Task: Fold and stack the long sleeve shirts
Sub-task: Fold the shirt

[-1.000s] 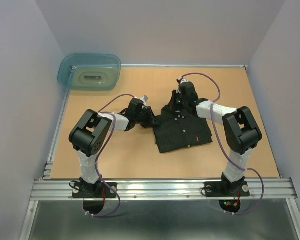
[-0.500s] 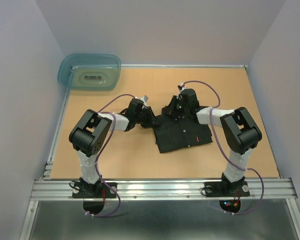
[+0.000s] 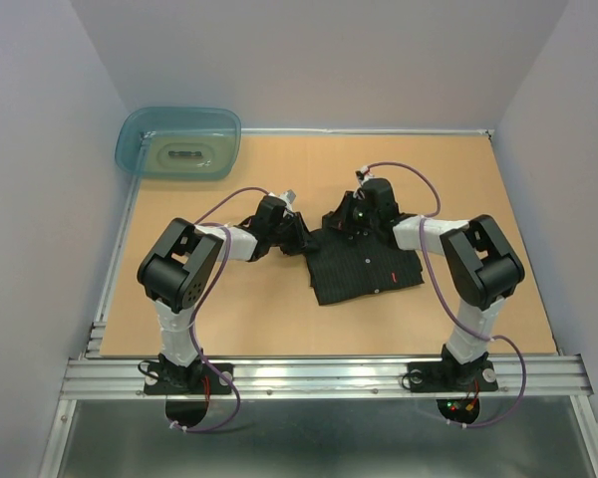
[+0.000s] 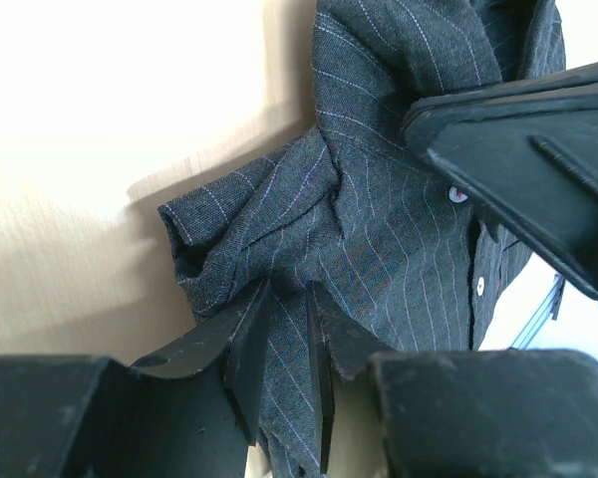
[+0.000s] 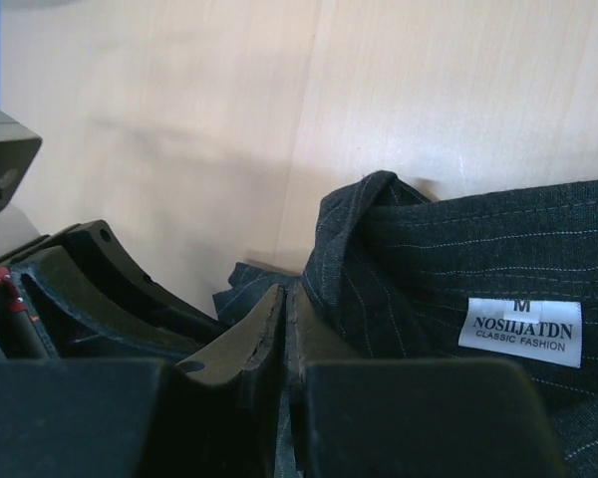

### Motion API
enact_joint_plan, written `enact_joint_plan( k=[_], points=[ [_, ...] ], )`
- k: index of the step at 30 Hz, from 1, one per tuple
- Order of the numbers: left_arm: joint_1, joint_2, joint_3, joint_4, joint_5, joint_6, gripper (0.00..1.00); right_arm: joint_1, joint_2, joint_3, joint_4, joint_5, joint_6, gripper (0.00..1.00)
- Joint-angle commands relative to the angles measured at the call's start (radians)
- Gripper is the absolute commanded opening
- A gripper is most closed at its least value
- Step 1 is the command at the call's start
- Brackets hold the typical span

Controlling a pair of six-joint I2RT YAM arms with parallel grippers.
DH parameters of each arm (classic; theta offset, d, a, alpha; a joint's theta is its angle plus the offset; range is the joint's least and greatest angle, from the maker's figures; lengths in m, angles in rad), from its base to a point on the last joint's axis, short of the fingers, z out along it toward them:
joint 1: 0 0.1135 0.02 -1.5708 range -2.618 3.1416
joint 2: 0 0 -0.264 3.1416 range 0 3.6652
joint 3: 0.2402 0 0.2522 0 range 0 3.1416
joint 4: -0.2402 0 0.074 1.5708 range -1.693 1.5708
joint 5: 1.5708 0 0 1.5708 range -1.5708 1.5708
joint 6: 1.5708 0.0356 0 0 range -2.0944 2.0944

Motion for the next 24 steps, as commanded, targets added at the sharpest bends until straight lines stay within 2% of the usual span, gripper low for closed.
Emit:
enact_joint_plan(
  k=[1,7,14,24],
  points=[
    [0.002,-0.049,-0.014,-0.044,-0.012,0.033,0.34,0.004,-0.069,0.030,0.077,-0.010,0.024,0.11],
    [0.002,-0.046,-0.011,-0.040,-0.005,0.028,0.34,-0.019,-0.066,0.028,0.083,-0.007,0.044,0.12],
    [0.002,-0.055,-0.020,-0.038,-0.003,0.035,0.34,-0.022,0.056,-0.076,0.308,-0.104,0.159,0.12],
    [0.002,-0.046,-0.021,-0.027,0.002,0.033,0.34,-0.020,0.179,-0.130,0.434,-0.182,0.256,0.12]
  ],
)
